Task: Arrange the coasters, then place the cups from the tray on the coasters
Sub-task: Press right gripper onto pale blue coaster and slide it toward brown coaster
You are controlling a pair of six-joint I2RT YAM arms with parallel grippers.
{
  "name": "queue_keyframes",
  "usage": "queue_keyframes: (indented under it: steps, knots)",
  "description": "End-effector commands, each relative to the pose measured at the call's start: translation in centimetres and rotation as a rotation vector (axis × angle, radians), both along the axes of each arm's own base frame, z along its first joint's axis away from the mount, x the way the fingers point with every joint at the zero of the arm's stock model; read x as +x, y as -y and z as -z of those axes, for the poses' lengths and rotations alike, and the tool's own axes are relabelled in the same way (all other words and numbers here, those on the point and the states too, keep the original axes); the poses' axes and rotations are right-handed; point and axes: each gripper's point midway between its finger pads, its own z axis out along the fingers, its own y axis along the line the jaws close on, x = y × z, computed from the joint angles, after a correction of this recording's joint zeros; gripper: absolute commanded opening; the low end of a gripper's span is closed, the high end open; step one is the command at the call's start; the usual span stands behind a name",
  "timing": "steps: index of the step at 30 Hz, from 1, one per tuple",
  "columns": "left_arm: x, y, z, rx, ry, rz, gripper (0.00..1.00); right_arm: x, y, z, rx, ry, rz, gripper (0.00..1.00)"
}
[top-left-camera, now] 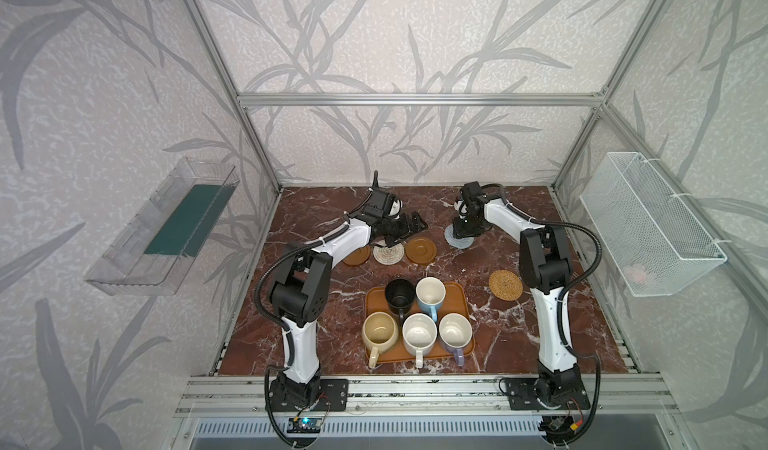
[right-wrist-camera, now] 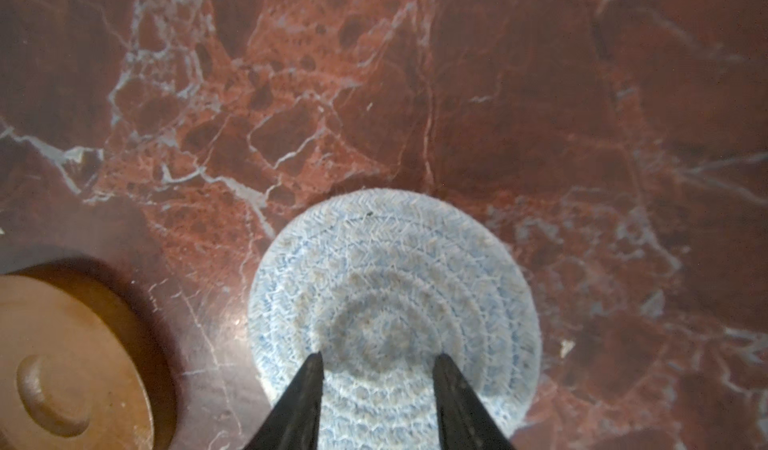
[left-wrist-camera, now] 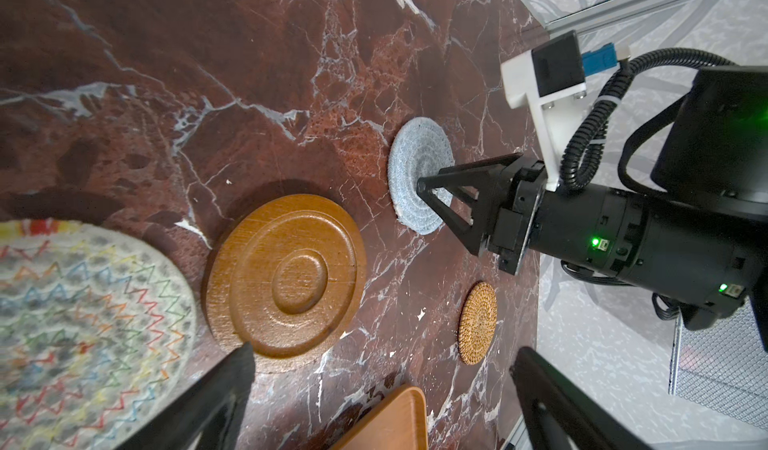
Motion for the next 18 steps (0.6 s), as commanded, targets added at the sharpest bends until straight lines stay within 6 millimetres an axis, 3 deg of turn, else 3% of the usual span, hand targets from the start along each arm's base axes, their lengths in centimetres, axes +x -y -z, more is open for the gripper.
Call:
queue_keyframes:
  steps: [1, 9, 18]
  knots:
    - [-0.4, 0.1, -2.9, -0.029, 0.052, -0.003, 0.99, -3.1, -0.2, 1.2, -0.024, -0.09, 0.002, 0.44]
    - [-1.5, -0.5, -3.4, -0.01, 0.059, 0.003, 0.99, -5.7, -0.9, 1.2, -0.012, -0.109, 0.004, 0.43]
    - [-2.4, -1.0, -3.8, -0.004, 0.066, -0.002, 0.99, -7.3, -1.7, 1.2, -0.012, -0.108, 0.005, 0.42]
